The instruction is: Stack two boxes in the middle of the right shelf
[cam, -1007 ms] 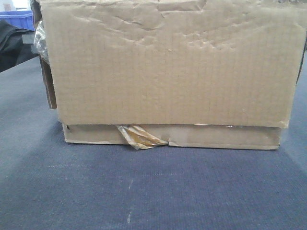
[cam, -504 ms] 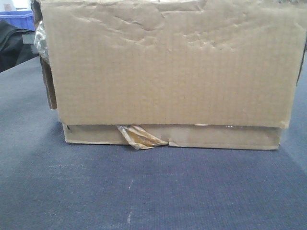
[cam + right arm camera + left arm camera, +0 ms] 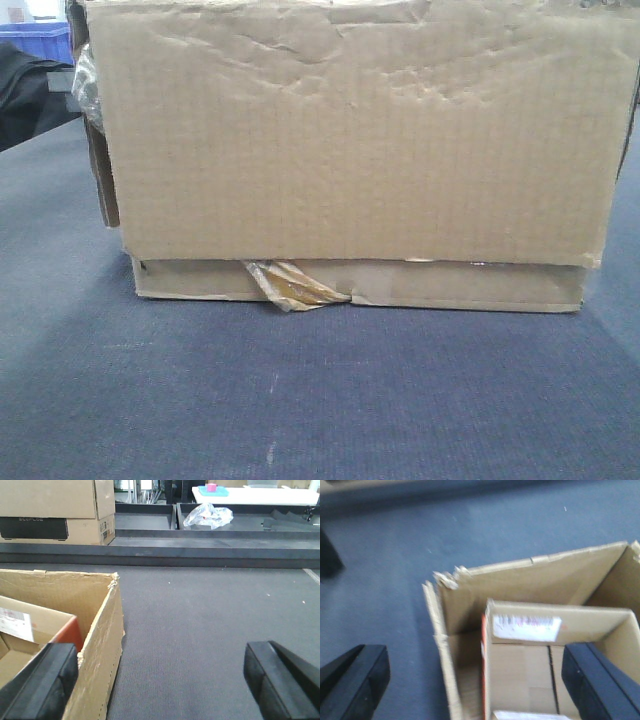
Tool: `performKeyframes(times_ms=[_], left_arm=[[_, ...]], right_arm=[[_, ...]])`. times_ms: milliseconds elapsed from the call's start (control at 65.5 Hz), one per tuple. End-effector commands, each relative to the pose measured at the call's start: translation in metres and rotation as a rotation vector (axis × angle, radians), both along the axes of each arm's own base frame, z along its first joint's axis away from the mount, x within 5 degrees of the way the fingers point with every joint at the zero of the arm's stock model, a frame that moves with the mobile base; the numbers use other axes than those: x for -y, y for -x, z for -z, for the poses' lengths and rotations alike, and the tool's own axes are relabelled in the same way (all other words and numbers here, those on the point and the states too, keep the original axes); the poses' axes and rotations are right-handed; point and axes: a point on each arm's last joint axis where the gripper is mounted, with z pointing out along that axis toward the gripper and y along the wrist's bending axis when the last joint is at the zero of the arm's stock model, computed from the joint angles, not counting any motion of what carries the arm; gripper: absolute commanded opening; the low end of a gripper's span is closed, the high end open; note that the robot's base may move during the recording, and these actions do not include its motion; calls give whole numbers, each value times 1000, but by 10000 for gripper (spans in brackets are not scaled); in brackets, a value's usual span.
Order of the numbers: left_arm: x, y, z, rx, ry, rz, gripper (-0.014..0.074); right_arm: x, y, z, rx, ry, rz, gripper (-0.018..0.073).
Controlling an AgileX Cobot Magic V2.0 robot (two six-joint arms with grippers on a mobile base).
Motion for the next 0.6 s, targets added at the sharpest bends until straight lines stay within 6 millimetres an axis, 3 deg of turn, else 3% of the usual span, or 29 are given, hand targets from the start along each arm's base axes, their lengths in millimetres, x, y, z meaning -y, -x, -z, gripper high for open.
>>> performKeyframes(times_ms=[0,153,366,580], left_arm=[[-5,12,-12,30,-3,8,601],[-19,11,0,-14,-63,-19,601],[-50,8,39,-203,-6,-46,601],[-47,3,79,-351,2,-19,601]], right_arm=[[-1,-6,-12,-21,4,-9,559],[-3,-29,-31,-131,14,-26,559],[-10,-64,-55,-244,17,-97,559],[-30,-106,-40,-454,1,-221,559]])
